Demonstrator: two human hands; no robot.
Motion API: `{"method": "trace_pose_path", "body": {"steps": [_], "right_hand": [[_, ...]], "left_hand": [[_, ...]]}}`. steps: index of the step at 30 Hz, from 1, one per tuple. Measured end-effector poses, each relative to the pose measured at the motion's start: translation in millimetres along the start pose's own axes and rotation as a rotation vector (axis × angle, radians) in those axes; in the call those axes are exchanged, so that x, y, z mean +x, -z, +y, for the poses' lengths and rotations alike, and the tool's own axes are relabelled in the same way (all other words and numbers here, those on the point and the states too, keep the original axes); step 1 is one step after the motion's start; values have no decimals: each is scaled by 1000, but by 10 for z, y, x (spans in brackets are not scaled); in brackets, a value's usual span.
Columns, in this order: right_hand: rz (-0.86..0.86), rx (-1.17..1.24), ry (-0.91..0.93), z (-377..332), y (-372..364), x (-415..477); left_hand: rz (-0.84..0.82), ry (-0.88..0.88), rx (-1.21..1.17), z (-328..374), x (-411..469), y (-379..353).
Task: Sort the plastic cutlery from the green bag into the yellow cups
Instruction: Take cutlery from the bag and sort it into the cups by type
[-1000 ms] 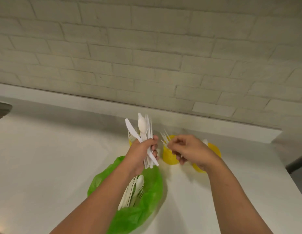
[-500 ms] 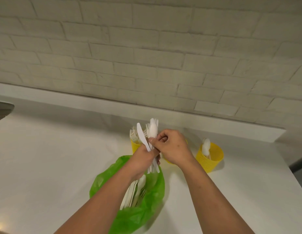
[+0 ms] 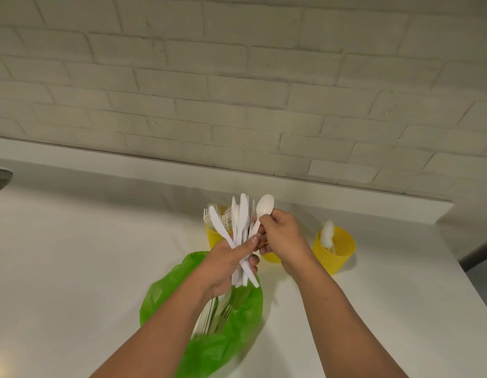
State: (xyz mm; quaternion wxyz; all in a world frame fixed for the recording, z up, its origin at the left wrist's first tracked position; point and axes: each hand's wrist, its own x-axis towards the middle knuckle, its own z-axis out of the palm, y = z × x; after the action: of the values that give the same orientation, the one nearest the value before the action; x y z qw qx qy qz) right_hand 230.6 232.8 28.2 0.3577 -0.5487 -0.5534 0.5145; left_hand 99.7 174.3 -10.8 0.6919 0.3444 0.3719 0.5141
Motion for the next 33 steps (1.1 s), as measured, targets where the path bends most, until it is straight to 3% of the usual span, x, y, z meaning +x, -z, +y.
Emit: {"method": "trace_pose_path", "body": {"steps": [6,14,19,23,26,30,33], "right_hand": [[96,307,-44,-41,84,-48],[330,503,131,-261,395,-13],[473,290,173,-163,647,-15],[319,318,185,-173,454,-113],[127,82,243,-75,301,-211],[142,-51,243,16,136,-269],[173,-111,349,62,61,-275]], "left_hand": [[48,26,46,18,1,8],[31,-3,-5,78,33,47],[27,24,64,-4,73,-34],[217,-121,417,-69,133,-89],[277,-241,614,-105,165,-141],[261,-372,719,-81,168,-205],[268,-426,801,-37,170,-179]]}}
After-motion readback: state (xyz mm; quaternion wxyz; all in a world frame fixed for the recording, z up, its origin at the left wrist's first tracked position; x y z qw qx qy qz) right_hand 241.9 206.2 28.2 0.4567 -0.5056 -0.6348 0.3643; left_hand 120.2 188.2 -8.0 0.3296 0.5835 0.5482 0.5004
